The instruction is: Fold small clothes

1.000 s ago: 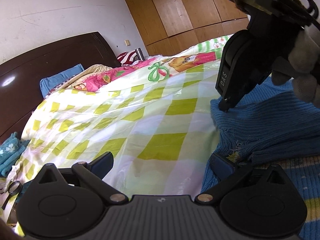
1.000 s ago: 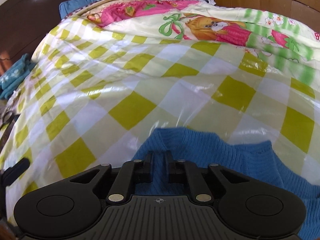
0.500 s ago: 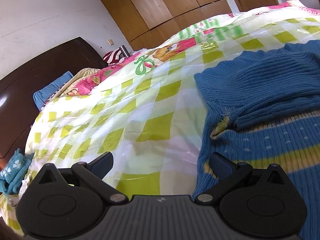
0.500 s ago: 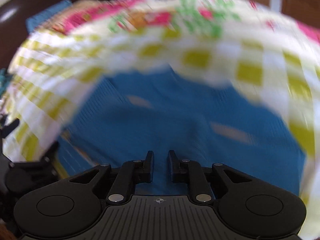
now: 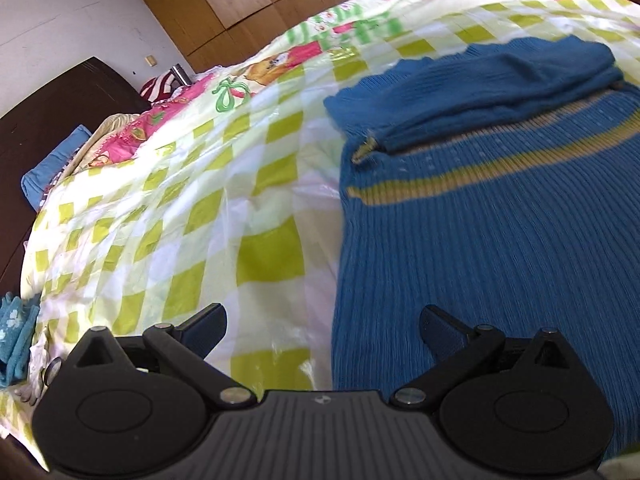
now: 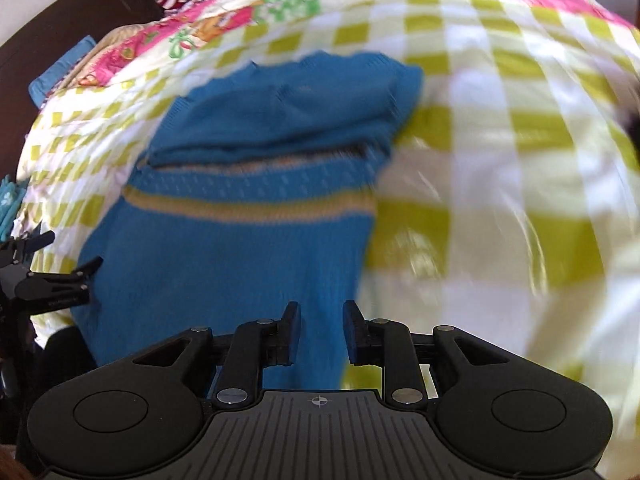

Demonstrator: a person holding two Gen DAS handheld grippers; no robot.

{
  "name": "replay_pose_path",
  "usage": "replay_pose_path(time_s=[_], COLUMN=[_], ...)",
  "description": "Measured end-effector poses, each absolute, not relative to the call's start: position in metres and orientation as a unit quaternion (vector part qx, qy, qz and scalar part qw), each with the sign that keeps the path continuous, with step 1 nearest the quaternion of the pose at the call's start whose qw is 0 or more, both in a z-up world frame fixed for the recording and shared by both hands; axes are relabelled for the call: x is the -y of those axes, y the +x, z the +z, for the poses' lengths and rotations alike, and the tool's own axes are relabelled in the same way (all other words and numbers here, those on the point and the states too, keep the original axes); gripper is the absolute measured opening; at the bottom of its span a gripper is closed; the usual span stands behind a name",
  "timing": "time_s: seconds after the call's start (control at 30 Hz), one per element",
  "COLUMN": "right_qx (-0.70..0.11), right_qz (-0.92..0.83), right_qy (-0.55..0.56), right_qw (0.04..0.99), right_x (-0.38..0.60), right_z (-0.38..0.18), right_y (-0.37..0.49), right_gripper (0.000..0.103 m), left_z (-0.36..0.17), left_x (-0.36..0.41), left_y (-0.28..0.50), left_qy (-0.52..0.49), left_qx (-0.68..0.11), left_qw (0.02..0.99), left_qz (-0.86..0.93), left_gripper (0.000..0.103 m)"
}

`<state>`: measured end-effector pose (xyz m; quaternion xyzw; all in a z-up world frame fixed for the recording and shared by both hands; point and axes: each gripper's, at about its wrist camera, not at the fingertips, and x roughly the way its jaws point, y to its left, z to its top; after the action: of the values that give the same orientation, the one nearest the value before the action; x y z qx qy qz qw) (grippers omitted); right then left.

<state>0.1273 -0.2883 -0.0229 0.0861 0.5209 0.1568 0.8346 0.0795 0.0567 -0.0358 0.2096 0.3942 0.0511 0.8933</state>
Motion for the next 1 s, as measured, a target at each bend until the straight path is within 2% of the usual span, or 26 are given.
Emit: replay_pose_path(time_s=[0.2,0.5,0.7,0.77,0.83,0.93,1.0], right_qx=[-0.544,-0.554,-0.561,-0.560,-0.559,-0.553,-0.550], right_qz=[0.169,0.184,0.196,0.202,0.206,0.204,0.203], right_qy=[0.129,0.120,0.131,0.139,0.149,0.159,0.168], right_qw=[0.812,0.803,0.794,0.792,0.789,0.792,0.793], right_x=[0.288,0.277,0.270,0.270,0.272,0.273,0.275], right_z=[-0.039,-0.041,-0.051,-0.053,-0.055,-0.055,-0.053], right_y=[0.109,0.097,0.095,0.096,0.095,0.091,0.088], right_gripper=[0.024,0.029,0.030,0.035,0.036,0.035,0.025], left_z=[-0.031,-0.029,-0.032,-0.036,-0.040,-0.039,-0.037], left_x=[-0.056,-0.064,-0.074,-0.077,-0.082,-0.088,-0.089], left_y=[0.071,0.063,0.064,0.069,0.073,0.073,0.072], left_qy=[0.216,0.191,0.166,0.150,0.129,0.100,0.096], left_qx=[-0.399,-0.410,-0.439,-0.459,-0.476,-0.486,-0.487], left_qw=[0.890,0.891,0.883,0.875,0.870,0.868,0.868], left_qz=[0.049,0.041,0.028,0.022,0.019,0.021,0.021], left_gripper=[0.103,0.103,0.103,0.103,0.103,0.103,0.103])
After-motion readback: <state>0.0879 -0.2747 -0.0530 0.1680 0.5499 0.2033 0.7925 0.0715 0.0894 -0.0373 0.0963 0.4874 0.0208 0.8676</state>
